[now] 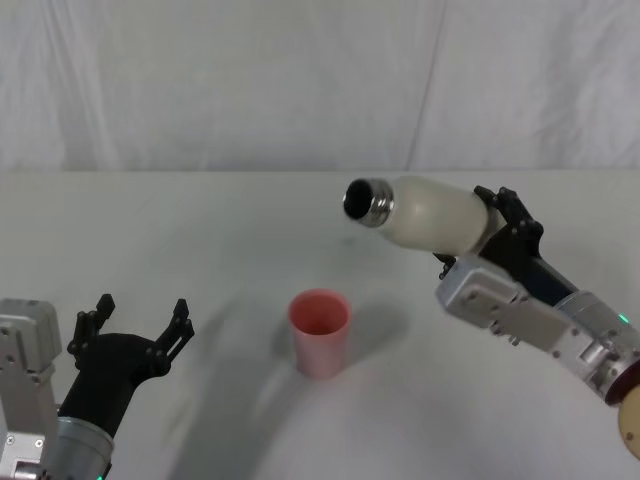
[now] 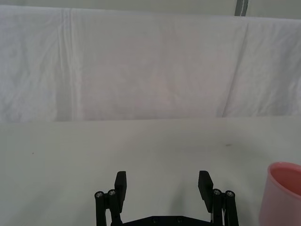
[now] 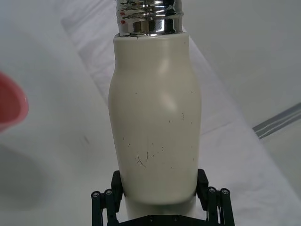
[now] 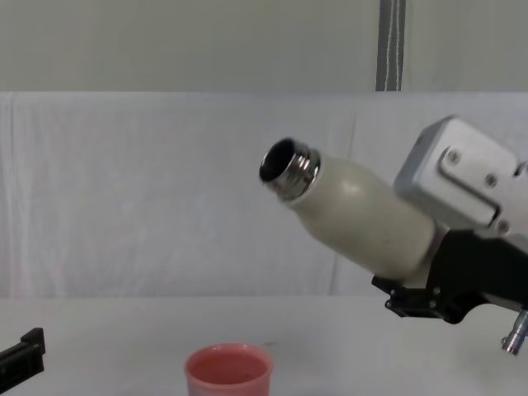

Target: Grasp the thermos with one hand and pour water into the cup lid.

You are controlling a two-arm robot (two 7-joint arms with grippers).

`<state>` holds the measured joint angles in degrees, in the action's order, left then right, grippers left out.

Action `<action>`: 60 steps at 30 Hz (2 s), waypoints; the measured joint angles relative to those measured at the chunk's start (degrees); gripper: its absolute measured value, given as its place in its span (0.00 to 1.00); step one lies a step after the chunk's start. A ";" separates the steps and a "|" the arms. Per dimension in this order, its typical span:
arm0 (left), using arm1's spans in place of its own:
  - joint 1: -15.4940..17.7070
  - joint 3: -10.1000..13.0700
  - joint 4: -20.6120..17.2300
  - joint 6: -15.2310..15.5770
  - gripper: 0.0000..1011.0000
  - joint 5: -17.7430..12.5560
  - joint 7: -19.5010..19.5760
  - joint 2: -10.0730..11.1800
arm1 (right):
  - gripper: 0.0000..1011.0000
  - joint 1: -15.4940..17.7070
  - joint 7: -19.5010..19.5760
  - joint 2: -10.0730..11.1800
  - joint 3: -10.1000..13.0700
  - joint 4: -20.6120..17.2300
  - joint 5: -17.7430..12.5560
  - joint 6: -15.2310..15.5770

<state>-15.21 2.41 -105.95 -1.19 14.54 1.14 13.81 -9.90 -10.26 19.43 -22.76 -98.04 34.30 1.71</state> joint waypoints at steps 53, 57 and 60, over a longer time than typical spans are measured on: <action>0.00 0.00 0.00 0.00 0.99 0.00 0.00 0.00 | 0.94 9.08 -10.07 -1.82 12.82 -2.79 -49.65 4.10; 0.00 0.00 0.00 0.00 0.99 0.00 0.00 0.00 | 0.94 9.53 -9.21 -1.23 12.84 -2.94 -50.32 5.09; 0.00 0.00 0.00 0.00 0.99 0.00 0.00 0.00 | 0.94 9.80 -8.53 -0.76 12.77 -2.95 -50.70 5.48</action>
<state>-15.21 2.42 -105.95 -1.19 14.54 1.14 13.81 -0.10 -18.79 18.67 -9.99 -100.99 -16.40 7.19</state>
